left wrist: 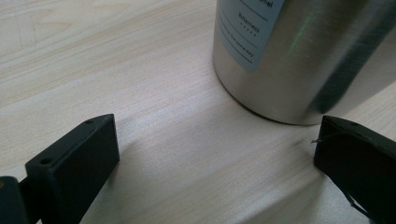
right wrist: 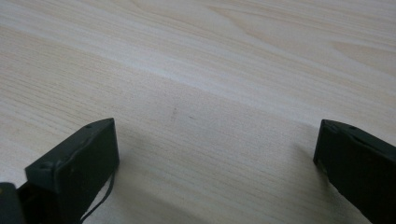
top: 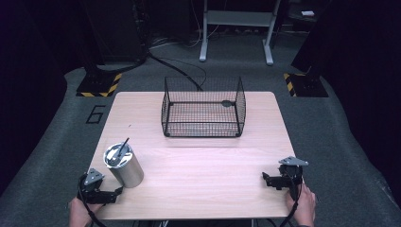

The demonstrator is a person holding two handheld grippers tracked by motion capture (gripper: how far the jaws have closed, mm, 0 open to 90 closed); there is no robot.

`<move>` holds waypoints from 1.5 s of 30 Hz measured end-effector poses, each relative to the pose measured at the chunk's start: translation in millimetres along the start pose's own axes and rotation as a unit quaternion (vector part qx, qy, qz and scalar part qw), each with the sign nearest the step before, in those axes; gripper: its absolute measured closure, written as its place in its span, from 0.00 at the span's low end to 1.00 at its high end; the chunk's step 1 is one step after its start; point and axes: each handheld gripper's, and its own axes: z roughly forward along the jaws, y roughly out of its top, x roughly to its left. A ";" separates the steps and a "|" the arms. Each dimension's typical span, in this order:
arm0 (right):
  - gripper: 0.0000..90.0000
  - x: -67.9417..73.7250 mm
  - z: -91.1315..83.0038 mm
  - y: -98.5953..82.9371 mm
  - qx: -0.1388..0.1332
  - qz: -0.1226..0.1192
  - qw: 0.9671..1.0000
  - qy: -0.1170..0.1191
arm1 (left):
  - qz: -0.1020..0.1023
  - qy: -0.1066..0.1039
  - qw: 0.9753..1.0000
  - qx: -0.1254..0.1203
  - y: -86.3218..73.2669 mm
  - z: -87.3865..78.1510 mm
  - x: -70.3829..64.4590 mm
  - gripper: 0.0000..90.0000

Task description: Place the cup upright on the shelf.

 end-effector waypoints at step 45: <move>0.00 -1.2 0.3 0.8 0.003 -0.007 1.000 0.003 | 0.027 -0.052 0.995 -0.084 18.4 -35.4 -22.1 0.00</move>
